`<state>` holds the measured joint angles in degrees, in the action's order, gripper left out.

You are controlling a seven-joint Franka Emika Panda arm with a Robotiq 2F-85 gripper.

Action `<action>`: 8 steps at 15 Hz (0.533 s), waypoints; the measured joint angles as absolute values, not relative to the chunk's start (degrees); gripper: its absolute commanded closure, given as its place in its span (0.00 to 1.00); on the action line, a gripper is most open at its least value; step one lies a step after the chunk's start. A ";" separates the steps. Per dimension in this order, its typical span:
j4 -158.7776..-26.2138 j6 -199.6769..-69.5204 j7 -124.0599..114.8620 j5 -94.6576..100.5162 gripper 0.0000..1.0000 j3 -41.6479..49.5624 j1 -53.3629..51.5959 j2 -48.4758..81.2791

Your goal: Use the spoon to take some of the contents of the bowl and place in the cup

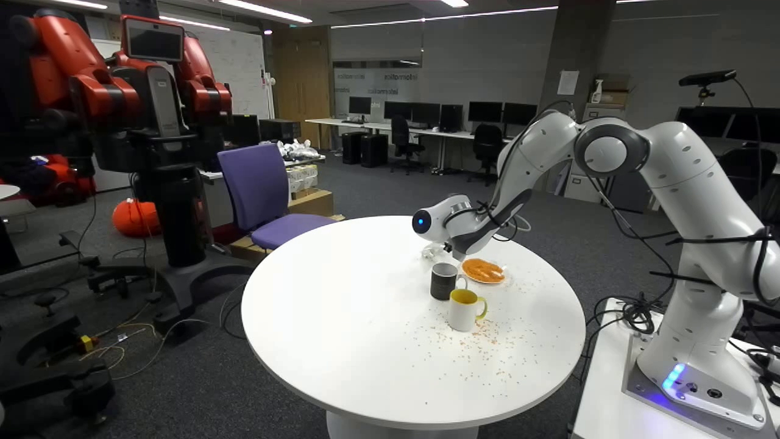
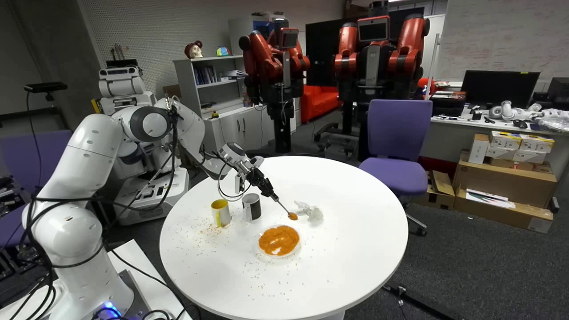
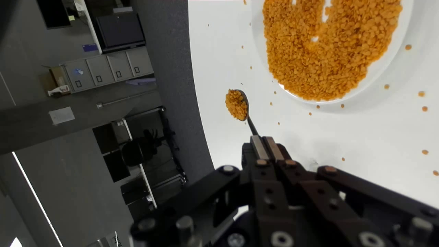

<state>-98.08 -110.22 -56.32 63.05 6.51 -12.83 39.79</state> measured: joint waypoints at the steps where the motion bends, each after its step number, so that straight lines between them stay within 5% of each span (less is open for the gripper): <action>1: -98.15 -109.77 -56.39 63.23 0.99 6.24 -12.83 39.58; 8: -98.90 -107.70 -56.42 63.93 0.99 4.91 -12.81 37.92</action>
<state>-98.90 -107.70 -56.42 63.93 4.91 -12.81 37.92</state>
